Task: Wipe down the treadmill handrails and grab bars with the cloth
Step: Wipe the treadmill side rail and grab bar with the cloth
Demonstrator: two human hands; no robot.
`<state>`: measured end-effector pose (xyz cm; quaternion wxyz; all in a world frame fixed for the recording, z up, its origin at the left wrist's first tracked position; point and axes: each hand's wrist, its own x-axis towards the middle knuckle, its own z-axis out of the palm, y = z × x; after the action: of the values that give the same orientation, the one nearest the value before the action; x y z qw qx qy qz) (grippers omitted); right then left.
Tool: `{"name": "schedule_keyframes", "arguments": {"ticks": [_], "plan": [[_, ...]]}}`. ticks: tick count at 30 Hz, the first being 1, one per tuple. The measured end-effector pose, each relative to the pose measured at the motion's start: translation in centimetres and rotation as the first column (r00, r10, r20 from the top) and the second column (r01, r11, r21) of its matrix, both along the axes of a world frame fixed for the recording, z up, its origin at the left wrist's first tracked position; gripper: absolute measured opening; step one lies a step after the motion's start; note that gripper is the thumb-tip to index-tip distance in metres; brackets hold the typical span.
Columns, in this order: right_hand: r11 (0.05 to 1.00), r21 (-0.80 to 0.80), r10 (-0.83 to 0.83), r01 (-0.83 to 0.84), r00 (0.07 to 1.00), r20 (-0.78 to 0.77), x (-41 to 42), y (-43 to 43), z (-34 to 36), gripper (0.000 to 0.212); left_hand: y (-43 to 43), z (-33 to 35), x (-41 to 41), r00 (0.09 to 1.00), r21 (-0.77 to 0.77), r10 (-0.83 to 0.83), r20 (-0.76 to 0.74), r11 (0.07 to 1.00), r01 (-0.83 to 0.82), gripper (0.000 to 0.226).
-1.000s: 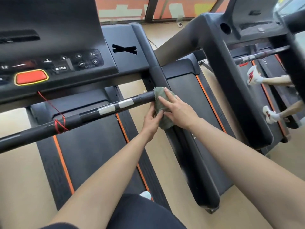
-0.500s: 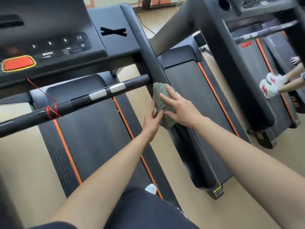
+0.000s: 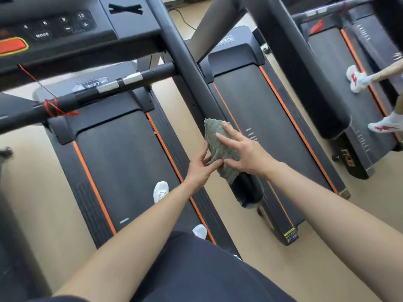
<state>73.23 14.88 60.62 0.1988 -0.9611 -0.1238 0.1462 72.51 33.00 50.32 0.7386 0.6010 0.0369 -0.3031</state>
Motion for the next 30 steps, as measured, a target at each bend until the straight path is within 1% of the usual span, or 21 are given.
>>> {"name": "schedule_keyframes", "arguments": {"ticks": [6, 11, 13, 15, 17, 20, 22, 24, 26, 28, 30], "plan": [[1.0, 0.026, -0.001, 0.0, 0.999, 0.035, -5.6, -1.7, -0.6, 0.08, -1.6, 0.8, -5.1, 0.999, 0.008, -0.05, 0.02, 0.999, 0.05, 0.081], [0.999, 0.026, -0.043, 0.042, 0.998, 0.046, -10.5, -3.1, -1.1, 0.08, -3.1, 1.2, -9.9, 0.996, 0.019, -0.083, 0.024, 0.996, 0.082, 0.073], [0.998, 0.035, -0.062, 0.06, 0.996, 0.068, -12.4, -3.7, -1.8, 0.079, -3.6, 1.5, -11.2, 0.995, 0.055, -0.087, 0.044, 0.995, 0.085, 0.066], [0.993, 0.068, -0.099, 0.091, 0.987, 0.125, -14.3, -4.1, -2.5, 0.075, -3.9, 1.6, -12.3, 0.992, 0.102, -0.097, 0.078, 0.991, 0.089, 0.057], [0.986, 0.106, -0.148, 0.126, 0.96, 0.236, -15.9, -4.3, -3.2, 0.066, -4.0, 1.7, -13.1, 0.99, 0.123, -0.105, 0.09, 0.988, 0.093, 0.051], [0.968, 0.156, -0.244, 0.198, 0.89, 0.386, -17.8, -4.0, -4.3, 0.048, -4.1, 1.7, -14.3, 0.992, 0.118, -0.107, 0.073, 0.988, 0.098, 0.043], [0.955, 0.193, -0.291, 0.227, 0.852, 0.435, -18.8, -3.9, -4.9, 0.041, -4.2, 1.7, -14.8, 0.991, 0.099, -0.12, 0.058, 0.989, 0.114, 0.041], [0.936, 0.222, -0.347, 0.274, 0.828, 0.44, -19.8, -3.8, -5.2, 0.039, -4.3, 1.7, -15.2, 0.992, 0.098, -0.124, 0.035, 0.988, 0.12, 0.043], [0.902, 0.245, -0.43, 0.356, 0.8, 0.419, -20.7, -3.7, -5.8, 0.039, -4.4, 1.7, -15.6, 0.994, 0.099, -0.111, -0.018, 0.989, 0.112, 0.045], [0.843, 0.267, -0.537, 0.468, 0.768, 0.35, -21.8, -3.4, -6.6, 0.042, -4.6, 1.9, -16.1, 0.991, 0.094, -0.094, -0.091, 0.99, 0.103, 0.048], [0.782, 0.245, -0.622, 0.573, 0.744, 0.245, -22.8, -3.1, -7.2, 0.04, -4.7, 2.1, -16.6, 0.981, 0.066, -0.082, -0.177, 0.993, 0.095, 0.049]]}}
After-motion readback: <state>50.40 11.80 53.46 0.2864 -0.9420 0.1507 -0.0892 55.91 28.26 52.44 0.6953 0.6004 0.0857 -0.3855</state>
